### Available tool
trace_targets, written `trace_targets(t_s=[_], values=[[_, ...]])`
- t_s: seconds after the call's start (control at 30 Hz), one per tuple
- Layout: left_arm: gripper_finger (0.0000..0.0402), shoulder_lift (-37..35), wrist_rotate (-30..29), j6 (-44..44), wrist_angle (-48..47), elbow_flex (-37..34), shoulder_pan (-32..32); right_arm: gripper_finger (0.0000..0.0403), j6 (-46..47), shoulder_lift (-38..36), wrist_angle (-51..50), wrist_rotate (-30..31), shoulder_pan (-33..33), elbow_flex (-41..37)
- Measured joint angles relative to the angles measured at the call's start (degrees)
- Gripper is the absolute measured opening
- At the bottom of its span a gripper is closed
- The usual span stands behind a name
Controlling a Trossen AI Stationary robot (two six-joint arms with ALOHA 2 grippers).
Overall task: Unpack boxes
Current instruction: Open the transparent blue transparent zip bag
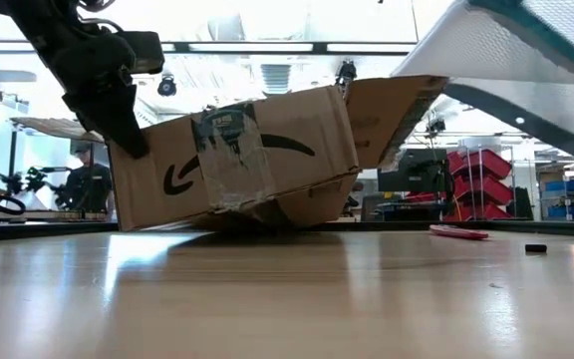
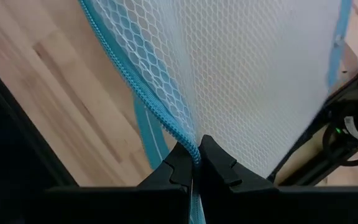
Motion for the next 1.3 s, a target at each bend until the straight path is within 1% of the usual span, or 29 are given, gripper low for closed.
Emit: trace_targets(t_s=[0.27,0.43,0.7,1.07,1.3], values=[[0.0000,0.00,0.32,-0.03,-0.01,-0.02,0.00,0.0000,-0.66,2.54,1.54,-1.02,1.45,3.20],[0.0000,0.00,0.32,-0.03,0.03,-0.04,0.00,0.0000,-1.46,3.72,2.03,-0.25,2.11,4.70],[0.0000,0.00,0.34,-0.03,0.33,-0.09,0.00,0.0000,-3.06,4.58,5.81,0.05,2.09,4.74],[0.0000,0.00,0.37,0.03,0.43,-0.09,0.00,0.0000,-3.50,4.58,7.88,0.03,2.07,4.73],[0.0000,0.00,0.37,0.19,0.46,-0.09,0.00,0.0000,-0.24,4.58,7.82,-0.54,3.28,2.81]])
